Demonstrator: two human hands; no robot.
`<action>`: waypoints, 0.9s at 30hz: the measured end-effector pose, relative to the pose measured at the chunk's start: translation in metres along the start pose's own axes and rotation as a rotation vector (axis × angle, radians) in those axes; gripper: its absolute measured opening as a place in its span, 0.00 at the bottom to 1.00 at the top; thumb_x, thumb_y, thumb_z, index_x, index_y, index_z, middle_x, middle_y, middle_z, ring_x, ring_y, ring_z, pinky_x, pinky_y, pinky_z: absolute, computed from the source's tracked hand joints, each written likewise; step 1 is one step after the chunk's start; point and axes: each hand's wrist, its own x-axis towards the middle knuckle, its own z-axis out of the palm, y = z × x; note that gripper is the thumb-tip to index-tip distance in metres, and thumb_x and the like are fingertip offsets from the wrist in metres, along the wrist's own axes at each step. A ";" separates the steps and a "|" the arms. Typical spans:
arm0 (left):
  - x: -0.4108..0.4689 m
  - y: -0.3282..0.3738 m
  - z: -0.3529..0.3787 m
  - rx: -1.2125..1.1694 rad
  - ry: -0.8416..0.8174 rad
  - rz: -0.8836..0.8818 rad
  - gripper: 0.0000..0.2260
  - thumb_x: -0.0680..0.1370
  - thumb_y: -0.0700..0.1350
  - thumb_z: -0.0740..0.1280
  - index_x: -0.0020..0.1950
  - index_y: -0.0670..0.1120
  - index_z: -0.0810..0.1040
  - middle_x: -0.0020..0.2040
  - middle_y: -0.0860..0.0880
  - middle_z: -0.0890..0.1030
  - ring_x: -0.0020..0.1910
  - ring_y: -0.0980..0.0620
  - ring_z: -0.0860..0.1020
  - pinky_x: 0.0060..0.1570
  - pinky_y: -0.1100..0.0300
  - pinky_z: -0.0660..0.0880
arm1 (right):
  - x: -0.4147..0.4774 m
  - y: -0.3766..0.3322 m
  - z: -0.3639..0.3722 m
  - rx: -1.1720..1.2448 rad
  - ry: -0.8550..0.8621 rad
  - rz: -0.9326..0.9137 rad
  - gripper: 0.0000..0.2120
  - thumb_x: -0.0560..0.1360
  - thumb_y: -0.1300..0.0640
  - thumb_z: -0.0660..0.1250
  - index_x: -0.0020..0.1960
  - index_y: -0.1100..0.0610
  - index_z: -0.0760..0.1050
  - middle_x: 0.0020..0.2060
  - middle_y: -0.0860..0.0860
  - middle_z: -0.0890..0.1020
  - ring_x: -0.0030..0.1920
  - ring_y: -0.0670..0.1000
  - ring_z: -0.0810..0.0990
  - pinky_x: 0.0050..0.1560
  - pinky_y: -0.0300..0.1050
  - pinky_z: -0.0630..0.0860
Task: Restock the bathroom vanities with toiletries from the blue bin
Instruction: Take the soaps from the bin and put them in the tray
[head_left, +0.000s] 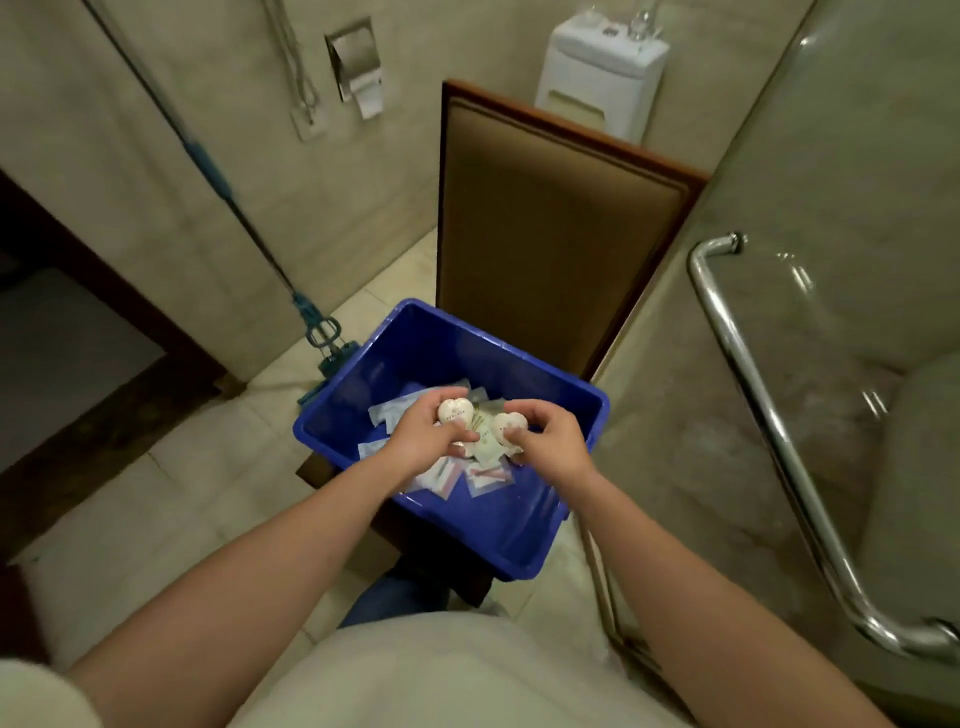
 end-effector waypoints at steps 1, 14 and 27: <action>-0.004 0.006 -0.001 0.007 -0.013 0.018 0.18 0.79 0.33 0.62 0.63 0.53 0.72 0.61 0.46 0.76 0.47 0.52 0.84 0.43 0.59 0.81 | -0.004 -0.005 -0.002 -0.006 0.005 -0.019 0.11 0.75 0.66 0.69 0.53 0.53 0.80 0.49 0.49 0.83 0.47 0.49 0.83 0.40 0.42 0.82; -0.024 0.077 0.012 0.170 -0.172 0.228 0.24 0.71 0.35 0.73 0.61 0.56 0.76 0.57 0.49 0.79 0.53 0.53 0.80 0.42 0.62 0.79 | -0.038 -0.045 -0.035 0.159 0.138 -0.137 0.10 0.76 0.65 0.68 0.52 0.52 0.74 0.52 0.54 0.78 0.45 0.54 0.84 0.38 0.47 0.83; 0.000 0.115 0.033 0.364 -0.598 0.371 0.25 0.71 0.35 0.74 0.62 0.56 0.75 0.58 0.51 0.77 0.54 0.52 0.78 0.44 0.63 0.77 | -0.092 -0.051 -0.039 0.218 0.537 -0.122 0.23 0.66 0.74 0.72 0.55 0.54 0.72 0.54 0.53 0.78 0.50 0.47 0.80 0.40 0.37 0.78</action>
